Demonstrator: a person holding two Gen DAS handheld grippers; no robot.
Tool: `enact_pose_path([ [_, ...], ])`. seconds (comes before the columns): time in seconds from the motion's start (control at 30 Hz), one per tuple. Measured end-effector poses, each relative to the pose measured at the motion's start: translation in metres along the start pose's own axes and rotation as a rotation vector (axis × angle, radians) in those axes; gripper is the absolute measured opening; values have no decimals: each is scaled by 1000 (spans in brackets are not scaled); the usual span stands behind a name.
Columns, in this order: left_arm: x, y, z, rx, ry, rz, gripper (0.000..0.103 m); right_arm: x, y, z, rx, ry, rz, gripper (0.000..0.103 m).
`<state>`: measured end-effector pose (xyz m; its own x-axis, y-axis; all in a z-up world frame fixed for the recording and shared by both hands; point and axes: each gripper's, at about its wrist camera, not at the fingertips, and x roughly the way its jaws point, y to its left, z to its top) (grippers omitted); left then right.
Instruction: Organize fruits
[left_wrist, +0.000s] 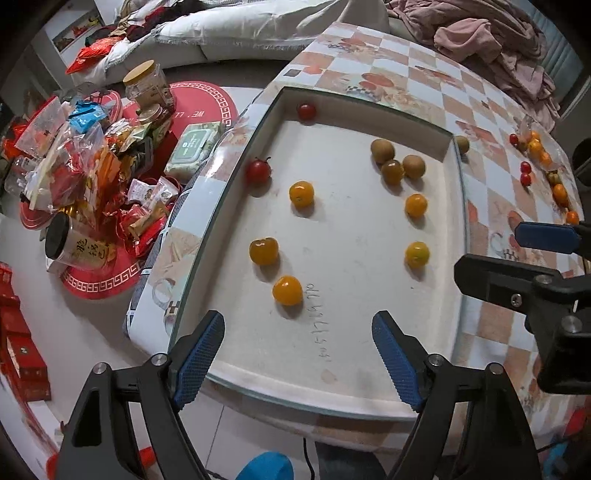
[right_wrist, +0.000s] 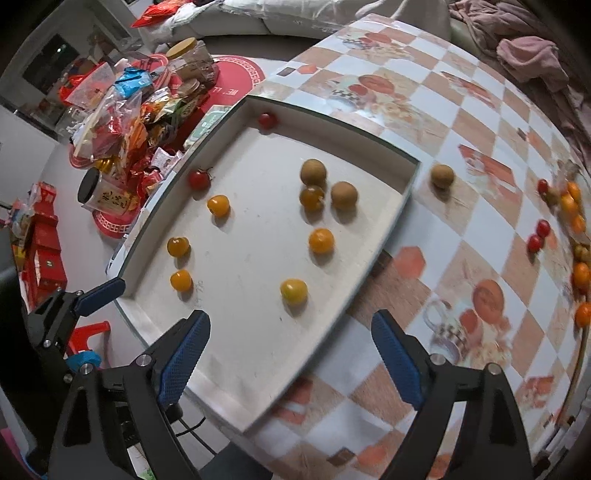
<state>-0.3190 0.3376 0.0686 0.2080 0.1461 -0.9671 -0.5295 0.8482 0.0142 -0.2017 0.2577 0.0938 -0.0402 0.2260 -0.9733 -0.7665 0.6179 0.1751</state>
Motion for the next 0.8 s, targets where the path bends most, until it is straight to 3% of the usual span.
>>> enact_pose_path([
  [0.03,-3,-1,0,4,4,-2,102,-3,0,-1,4,1,-2,92],
  [0.07,-6,-1,0,4,-3,5,103,-6,-1,-3,7,4,-3,92],
  [0.17,-14,-3,-1,9,11,-3,103,-17,-4,-7,39,20,4,103],
  [0.5,-50,0,0,29,-11,7,103,-51,2,-15,7,26,-75,103],
  [0.8,-65,-11,-6,106,75,33,103,-73,4,-29,4,50,-97,103],
])
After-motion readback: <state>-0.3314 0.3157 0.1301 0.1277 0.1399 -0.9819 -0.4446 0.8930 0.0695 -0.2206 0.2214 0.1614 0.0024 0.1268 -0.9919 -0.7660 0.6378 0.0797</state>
